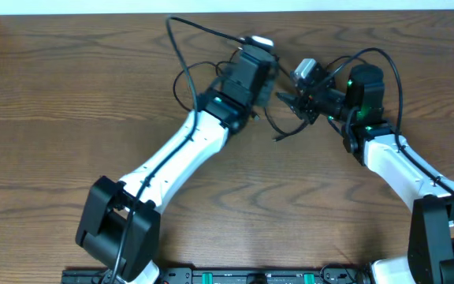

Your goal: Untangle cables

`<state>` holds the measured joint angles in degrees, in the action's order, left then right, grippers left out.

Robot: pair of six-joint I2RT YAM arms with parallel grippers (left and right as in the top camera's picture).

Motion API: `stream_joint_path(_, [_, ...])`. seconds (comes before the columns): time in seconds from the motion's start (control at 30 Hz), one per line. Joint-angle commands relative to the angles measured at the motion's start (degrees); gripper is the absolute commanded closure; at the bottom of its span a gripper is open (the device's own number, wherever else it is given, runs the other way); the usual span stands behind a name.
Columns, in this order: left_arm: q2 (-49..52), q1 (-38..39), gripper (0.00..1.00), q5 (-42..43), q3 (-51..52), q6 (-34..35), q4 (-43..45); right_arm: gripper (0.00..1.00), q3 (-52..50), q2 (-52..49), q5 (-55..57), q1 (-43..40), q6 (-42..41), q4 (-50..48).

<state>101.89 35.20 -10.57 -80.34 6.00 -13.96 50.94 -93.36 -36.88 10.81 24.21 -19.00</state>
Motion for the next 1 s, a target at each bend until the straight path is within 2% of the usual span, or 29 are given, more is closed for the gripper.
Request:
stream_joint_path(0.0, [-2.6, 1.6, 0.92, 0.1, -0.5, 0.3, -0.2, 0.45, 0.3, -0.1, 8.3, 0.7, 3.3, 0.3])
stream_joint_path(0.37, [-11.3, 2.2, 0.92, 0.1, -0.5, 0.3, -0.9, 0.47, 0.3, -1.9, 9.0, 0.7, 3.3, -0.2])
stream_joint_path(0.5, [-14.4, 2.2, 0.92, 0.1, -0.5, 0.3, -1.2, 0.51, 0.3, -2.4, 3.1, 0.7, 2.9, -2.4])
stream_joint_path(0.6, [-15.1, 2.1, 0.92, -0.3, -0.5, -0.2, -1.8, 0.51, 0.3, -2.4, 1.8, 0.7, 0.7, -4.9])
stream_joint_path(0.7, [-15.0, 2.1, 0.92, -3.1, -0.5, -1.5, -3.3, 0.45, 0.3, -2.4, 1.8, 0.7, 0.7, -4.2])
stream_joint_path(0.73, [-14.9, 2.1, 0.92, -5.0, -0.5, -1.4, -4.1, 0.40, 0.3, -2.4, 1.8, 0.7, 0.7, -3.2])
stream_joint_path(0.83, [-14.1, 2.0, 0.92, -10.0, -0.5, -1.4, -6.0, 0.31, 0.3, -2.4, 1.9, 0.7, 0.2, -0.2])
stream_joint_path(0.9, [-13.4, 1.5, 0.92, -12.0, -0.5, -1.4, -7.1, 0.33, 0.3, -2.4, 2.5, 0.7, -4.2, 0.9])
stream_joint_path(0.97, [-12.6, 0.4, 0.92, -12.5, -0.5, -1.4, -8.3, 0.36, 0.3, -2.4, 4.4, 0.7, -13.0, 1.3])
